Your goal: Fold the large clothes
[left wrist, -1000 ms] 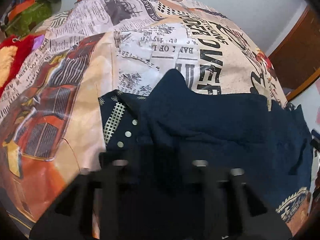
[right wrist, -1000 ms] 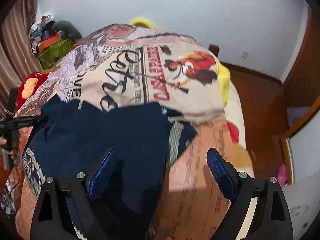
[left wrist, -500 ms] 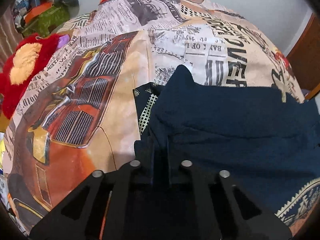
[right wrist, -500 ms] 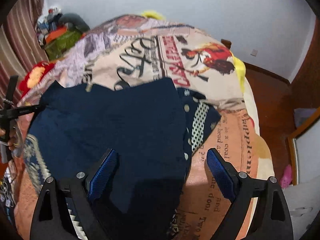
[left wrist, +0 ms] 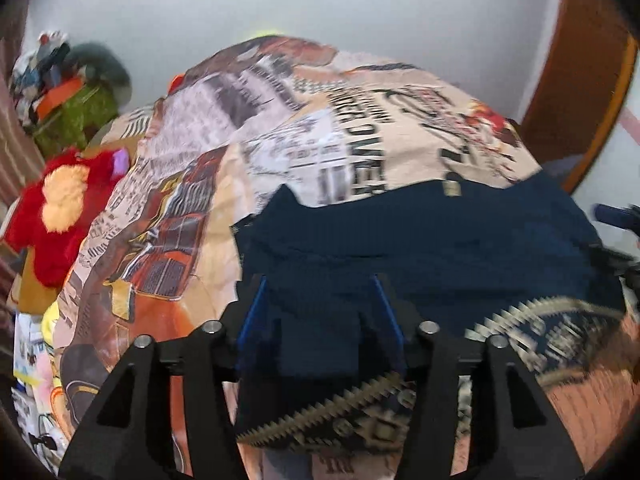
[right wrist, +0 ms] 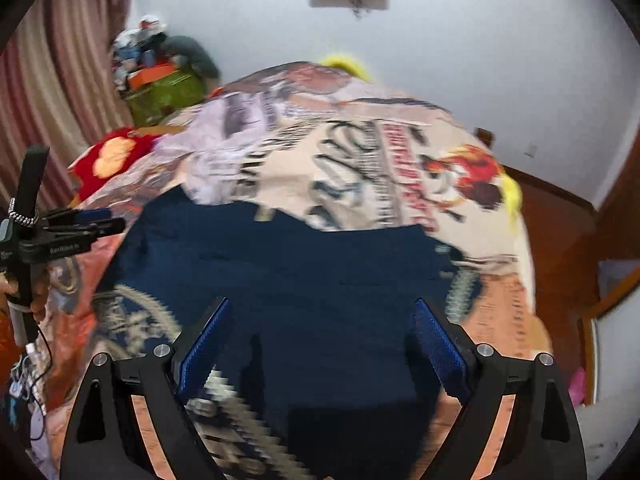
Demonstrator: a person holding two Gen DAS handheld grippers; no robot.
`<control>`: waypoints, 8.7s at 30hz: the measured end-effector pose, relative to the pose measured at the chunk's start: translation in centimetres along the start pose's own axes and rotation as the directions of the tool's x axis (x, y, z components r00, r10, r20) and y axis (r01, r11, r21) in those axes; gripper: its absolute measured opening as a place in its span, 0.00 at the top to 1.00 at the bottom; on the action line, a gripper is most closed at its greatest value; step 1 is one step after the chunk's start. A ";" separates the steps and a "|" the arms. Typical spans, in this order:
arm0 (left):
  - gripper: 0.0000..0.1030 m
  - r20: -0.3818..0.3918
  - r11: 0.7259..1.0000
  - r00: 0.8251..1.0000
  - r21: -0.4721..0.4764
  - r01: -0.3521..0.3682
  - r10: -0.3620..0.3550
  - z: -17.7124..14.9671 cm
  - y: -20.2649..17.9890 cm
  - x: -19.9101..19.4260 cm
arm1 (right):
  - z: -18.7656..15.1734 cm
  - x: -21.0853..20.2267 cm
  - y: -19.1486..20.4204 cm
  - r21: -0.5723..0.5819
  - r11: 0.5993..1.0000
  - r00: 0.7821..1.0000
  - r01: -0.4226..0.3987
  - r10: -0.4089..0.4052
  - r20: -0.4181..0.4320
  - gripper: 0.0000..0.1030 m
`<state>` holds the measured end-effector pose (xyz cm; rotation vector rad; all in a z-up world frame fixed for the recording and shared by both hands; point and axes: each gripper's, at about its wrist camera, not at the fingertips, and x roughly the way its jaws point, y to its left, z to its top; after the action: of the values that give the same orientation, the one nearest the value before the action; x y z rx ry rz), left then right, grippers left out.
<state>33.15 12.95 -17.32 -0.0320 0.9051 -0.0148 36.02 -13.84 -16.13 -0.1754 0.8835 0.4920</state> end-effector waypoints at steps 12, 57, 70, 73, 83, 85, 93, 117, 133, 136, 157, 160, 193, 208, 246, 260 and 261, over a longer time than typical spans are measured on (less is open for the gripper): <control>0.34 -0.125 0.976 0.991 -0.216 0.029 -0.057 -7.1 2.0 -0.4 | -1.9 5.0 5.3 -0.087 0.996 0.987 -0.036 0.022 -0.157 0.11; 0.87 0.073 0.664 0.960 -0.707 0.242 -0.272 -4.8 7.2 6.9 | -0.6 6.1 6.9 -0.153 0.988 0.981 -0.033 0.003 -0.196 0.04; 0.88 0.213 0.937 0.973 -0.314 0.156 -0.090 6.6 -4.5 -2.5 | -2.0 4.5 4.3 -0.108 0.994 0.979 -0.034 0.012 -0.206 0.04; 0.88 0.238 0.963 0.965 -0.215 0.162 -0.110 8.4 -9.1 -3.8 | -2.7 2.2 2.1 -0.083 0.996 0.984 -0.009 -0.006 -0.177 0.04; 0.87 0.006 0.956 0.966 0.147 0.255 -0.259 5.1 -24.6 -0.2 | -7.1 -8.0 -9.7 0.175 0.977 0.991 0.123 -0.110 -0.080 0.04; 0.87 -0.064 0.942 0.960 0.188 0.279 -0.272 3.2 -25.8 0.9 | -8.4 -9.7 -11.8 0.241 0.962 0.991 0.128 -0.113 -0.074 0.04; 0.85 -0.148 0.916 0.952 0.268 0.299 -0.268 0.0 -25.3 1.4 | -10.4 -12.1 -13.7 0.305 0.945 0.993 0.118 -0.108 -0.050 0.04; 0.28 -0.007 0.947 0.956 0.135 0.290 -0.292 0.4 -14.3 -9.2 | -1.8 -10.2 -3.9 0.138 0.985 0.992 -0.107 0.096 0.084 0.04; 0.07 -0.193 0.935 0.920 0.034 0.353 -0.340 -1.9 -12.1 0.7 | -9.6 -1.3 -8.3 0.257 0.965 0.972 -0.049 0.105 -0.210 0.03; 0.07 -0.185 0.934 0.921 0.039 0.355 -0.343 -2.4 -12.1 0.4 | -10.8 -1.1 -9.5 0.334 0.939 0.962 -0.085 0.164 -0.217 0.02; 0.08 -0.199 0.905 0.883 -0.134 0.405 -0.424 4.4 -10.3 4.4 | -6.5 -0.8 -9.9 0.400 0.909 0.973 -0.117 0.185 -0.136 0.02; 0.07 -0.233 0.859 0.830 -0.226 0.460 -0.506 4.4 -10.0 6.6 | -6.9 1.3 -10.9 0.475 0.865 0.952 -0.159 0.262 -0.159 0.02; 0.34 -0.195 0.699 0.687 -0.383 0.604 -0.700 4.6 -10.0 8.2 | -4.6 4.3 -9.7 0.527 0.772 0.893 -0.357 0.447 -0.051 0.52; 0.35 -0.021 0.737 0.781 -0.347 0.580 -0.624 4.8 1.8 -0.1 | 2.9 1.3 0.0 0.337 0.830 0.882 -0.445 0.472 0.003 0.55; 0.31 -0.099 0.936 0.968 -0.296 0.191 -0.229 -6.8 13.3 -0.9 | 3.0 10.3 16.5 0.015 0.950 0.917 -0.311 0.304 -0.260 0.35; 0.21 -0.121 0.995 0.991 -0.080 0.053 -0.063 -13.0 6.8 -2.2 | -3.0 8.8 17.4 -0.208 0.947 0.936 -0.246 0.176 -0.304 0.18; 0.21 -0.121 0.993 0.990 -0.099 0.059 -0.071 -13.4 6.9 -2.5 | -3.2 8.5 17.1 -0.200 0.949 0.937 -0.244 0.177 -0.303 0.17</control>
<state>21.02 19.64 -23.89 -0.1502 1.0292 -0.0345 30.14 2.92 -23.83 -0.3767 1.1288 0.7888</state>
